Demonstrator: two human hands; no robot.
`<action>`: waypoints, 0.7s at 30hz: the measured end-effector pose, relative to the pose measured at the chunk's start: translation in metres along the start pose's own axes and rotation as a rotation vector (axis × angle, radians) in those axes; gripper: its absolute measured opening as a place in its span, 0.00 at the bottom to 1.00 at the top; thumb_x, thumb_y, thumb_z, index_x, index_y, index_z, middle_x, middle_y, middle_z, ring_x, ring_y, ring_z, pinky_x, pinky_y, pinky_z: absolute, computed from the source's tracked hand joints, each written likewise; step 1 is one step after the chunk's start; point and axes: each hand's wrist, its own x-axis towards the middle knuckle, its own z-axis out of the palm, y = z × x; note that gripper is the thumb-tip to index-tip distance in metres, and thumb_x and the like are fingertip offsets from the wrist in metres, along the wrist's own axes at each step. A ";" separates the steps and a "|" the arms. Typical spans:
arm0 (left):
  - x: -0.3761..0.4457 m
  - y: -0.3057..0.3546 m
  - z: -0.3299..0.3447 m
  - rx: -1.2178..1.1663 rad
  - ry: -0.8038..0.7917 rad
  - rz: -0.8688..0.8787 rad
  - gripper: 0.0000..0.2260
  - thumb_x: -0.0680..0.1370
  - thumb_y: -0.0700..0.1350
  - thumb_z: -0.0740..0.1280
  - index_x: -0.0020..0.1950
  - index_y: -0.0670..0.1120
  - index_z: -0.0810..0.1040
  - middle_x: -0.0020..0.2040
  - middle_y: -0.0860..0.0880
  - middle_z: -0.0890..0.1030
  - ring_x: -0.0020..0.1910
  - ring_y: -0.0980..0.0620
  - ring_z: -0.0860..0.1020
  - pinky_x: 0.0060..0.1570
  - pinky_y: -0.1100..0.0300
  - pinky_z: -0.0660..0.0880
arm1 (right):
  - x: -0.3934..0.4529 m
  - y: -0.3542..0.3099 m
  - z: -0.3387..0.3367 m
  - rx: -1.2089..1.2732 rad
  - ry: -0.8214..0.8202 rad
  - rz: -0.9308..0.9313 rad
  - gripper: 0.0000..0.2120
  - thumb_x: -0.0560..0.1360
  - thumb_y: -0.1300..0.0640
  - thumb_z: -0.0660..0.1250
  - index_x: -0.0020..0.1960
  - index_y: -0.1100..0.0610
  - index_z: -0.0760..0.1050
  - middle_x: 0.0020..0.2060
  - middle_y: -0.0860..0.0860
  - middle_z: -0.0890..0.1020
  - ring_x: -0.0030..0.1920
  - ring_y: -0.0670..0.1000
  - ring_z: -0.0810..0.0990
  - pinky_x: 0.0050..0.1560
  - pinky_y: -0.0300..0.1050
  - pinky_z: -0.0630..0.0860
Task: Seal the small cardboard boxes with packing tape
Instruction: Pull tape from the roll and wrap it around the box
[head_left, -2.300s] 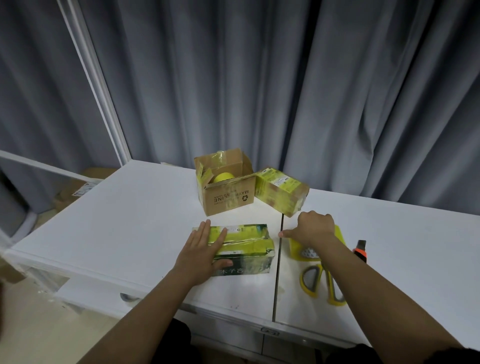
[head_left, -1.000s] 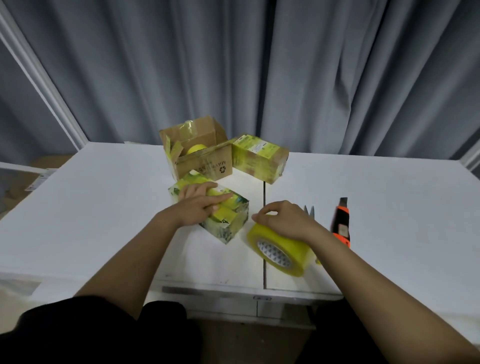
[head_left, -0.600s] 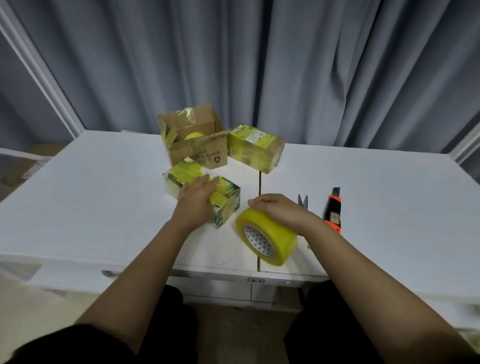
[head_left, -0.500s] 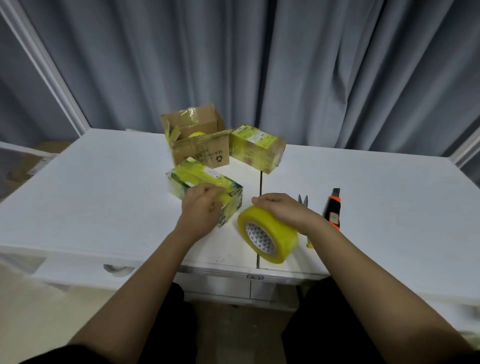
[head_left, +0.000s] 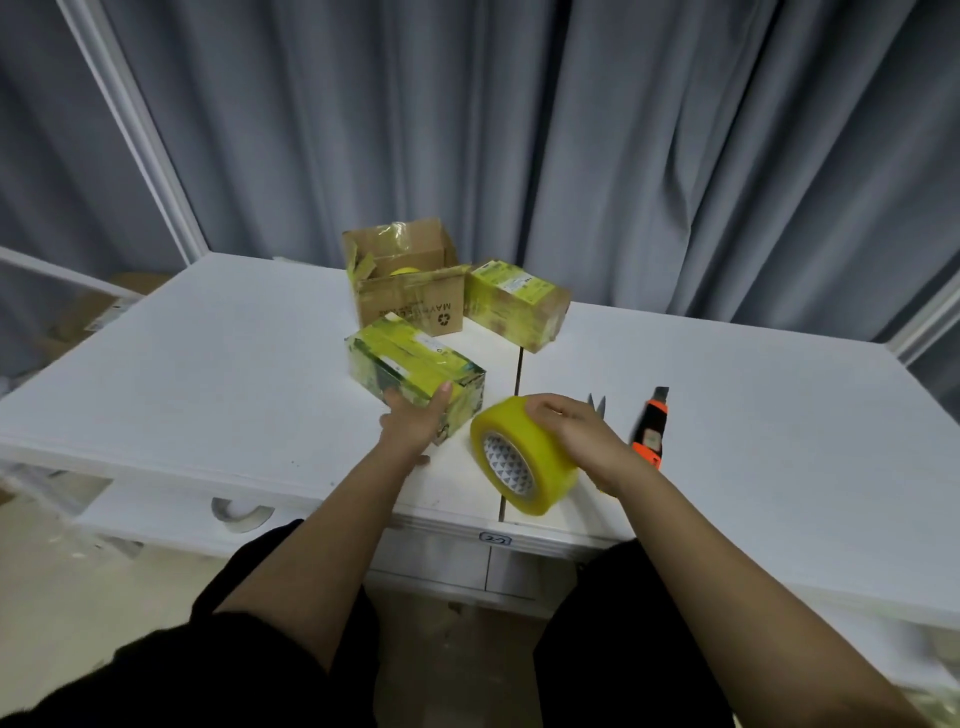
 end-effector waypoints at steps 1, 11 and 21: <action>0.004 -0.001 0.000 -0.004 -0.037 -0.009 0.36 0.76 0.60 0.64 0.76 0.51 0.48 0.71 0.43 0.64 0.64 0.39 0.70 0.48 0.47 0.78 | -0.002 0.000 0.001 0.008 0.012 -0.006 0.06 0.79 0.50 0.62 0.52 0.47 0.78 0.57 0.48 0.79 0.56 0.48 0.77 0.58 0.44 0.74; 0.022 0.009 0.023 0.055 -0.324 0.232 0.18 0.81 0.48 0.62 0.71 0.49 0.69 0.55 0.43 0.79 0.47 0.45 0.79 0.37 0.62 0.79 | -0.033 0.020 0.003 0.368 0.035 0.082 0.10 0.78 0.55 0.65 0.59 0.50 0.77 0.47 0.50 0.82 0.45 0.49 0.81 0.47 0.44 0.77; -0.046 -0.002 -0.016 0.179 -0.590 0.084 0.28 0.77 0.68 0.51 0.52 0.49 0.81 0.49 0.50 0.84 0.49 0.54 0.81 0.51 0.59 0.76 | -0.039 0.023 0.046 0.695 -0.015 0.016 0.19 0.77 0.65 0.64 0.65 0.53 0.66 0.38 0.51 0.84 0.39 0.49 0.83 0.42 0.46 0.81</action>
